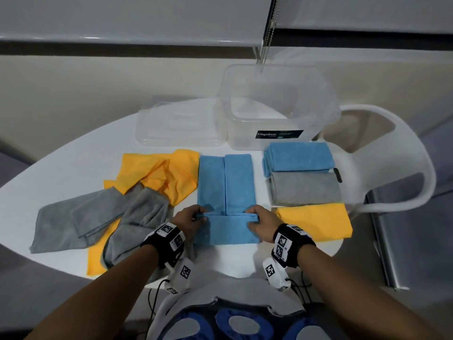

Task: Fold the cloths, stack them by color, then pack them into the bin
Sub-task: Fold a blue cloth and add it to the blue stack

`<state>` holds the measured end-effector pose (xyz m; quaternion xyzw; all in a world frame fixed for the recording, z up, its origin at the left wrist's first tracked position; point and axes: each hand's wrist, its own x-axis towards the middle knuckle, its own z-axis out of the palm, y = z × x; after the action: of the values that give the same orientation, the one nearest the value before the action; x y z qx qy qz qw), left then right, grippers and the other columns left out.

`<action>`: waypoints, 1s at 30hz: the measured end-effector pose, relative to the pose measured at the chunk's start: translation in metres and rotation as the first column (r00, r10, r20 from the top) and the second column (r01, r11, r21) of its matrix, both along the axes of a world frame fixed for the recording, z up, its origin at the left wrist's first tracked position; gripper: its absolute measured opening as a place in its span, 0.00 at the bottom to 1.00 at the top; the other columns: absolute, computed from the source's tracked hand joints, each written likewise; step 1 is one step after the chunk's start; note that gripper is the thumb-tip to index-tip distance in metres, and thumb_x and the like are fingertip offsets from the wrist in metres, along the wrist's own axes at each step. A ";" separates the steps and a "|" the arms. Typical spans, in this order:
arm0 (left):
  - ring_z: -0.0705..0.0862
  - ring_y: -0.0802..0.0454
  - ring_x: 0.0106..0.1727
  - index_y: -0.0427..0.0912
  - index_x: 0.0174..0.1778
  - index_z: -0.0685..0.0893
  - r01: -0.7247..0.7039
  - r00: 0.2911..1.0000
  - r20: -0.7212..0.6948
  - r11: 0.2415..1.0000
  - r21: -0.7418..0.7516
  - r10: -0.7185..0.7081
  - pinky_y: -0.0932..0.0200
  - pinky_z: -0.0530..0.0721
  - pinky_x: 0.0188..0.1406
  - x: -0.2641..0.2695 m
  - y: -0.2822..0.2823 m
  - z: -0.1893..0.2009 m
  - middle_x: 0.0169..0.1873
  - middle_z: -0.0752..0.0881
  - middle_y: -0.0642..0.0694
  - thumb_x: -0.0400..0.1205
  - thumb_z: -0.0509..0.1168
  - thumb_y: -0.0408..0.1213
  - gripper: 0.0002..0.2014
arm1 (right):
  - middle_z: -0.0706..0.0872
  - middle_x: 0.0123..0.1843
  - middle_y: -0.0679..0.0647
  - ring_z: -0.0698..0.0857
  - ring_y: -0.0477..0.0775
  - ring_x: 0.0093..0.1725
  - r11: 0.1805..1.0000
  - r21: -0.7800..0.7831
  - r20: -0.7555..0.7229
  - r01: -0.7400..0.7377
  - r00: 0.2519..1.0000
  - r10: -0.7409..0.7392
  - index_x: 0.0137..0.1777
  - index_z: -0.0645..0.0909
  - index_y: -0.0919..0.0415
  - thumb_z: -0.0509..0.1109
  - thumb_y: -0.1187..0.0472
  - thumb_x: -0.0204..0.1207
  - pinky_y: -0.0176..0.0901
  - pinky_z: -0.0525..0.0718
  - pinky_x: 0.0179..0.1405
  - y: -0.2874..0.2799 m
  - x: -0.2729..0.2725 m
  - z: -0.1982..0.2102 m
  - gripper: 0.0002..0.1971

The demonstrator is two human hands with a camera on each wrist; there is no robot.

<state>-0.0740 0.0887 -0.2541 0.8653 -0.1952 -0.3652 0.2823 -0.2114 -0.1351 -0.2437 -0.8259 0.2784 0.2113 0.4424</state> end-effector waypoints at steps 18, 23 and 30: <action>0.80 0.45 0.58 0.51 0.63 0.78 0.189 0.961 0.186 0.976 0.108 -0.207 0.53 0.78 0.55 0.015 -0.018 -0.015 0.57 0.79 0.46 0.84 0.60 0.44 0.12 | 0.75 0.65 0.56 0.78 0.57 0.59 0.917 -0.352 0.046 -0.187 0.975 0.216 0.72 0.68 0.55 0.64 0.56 0.77 0.46 0.79 0.56 0.001 0.020 0.001 0.24; 0.82 0.44 0.54 0.51 0.57 0.81 0.257 0.916 0.302 0.964 0.062 -0.264 0.49 0.82 0.51 0.017 -0.022 -0.014 0.53 0.82 0.47 0.83 0.61 0.44 0.09 | 0.69 0.73 0.56 0.71 0.59 0.70 0.716 -0.578 0.169 -0.391 0.801 0.575 0.71 0.72 0.54 0.65 0.55 0.72 0.52 0.76 0.66 0.013 0.016 0.008 0.26; 0.75 0.41 0.65 0.50 0.63 0.79 0.229 0.867 0.399 0.950 0.212 -0.299 0.45 0.78 0.58 0.010 -0.020 -0.010 0.65 0.75 0.46 0.82 0.60 0.45 0.14 | 0.60 0.84 0.56 0.63 0.60 0.81 0.644 -0.457 0.039 -0.613 0.710 0.703 0.81 0.64 0.56 0.59 0.54 0.82 0.51 0.64 0.80 0.012 0.007 -0.017 0.27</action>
<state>-0.0637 0.0686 -0.2640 0.9087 -0.3394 -0.2166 0.1105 -0.2042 -0.1233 -0.2609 -0.9611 -0.0542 0.2051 0.1770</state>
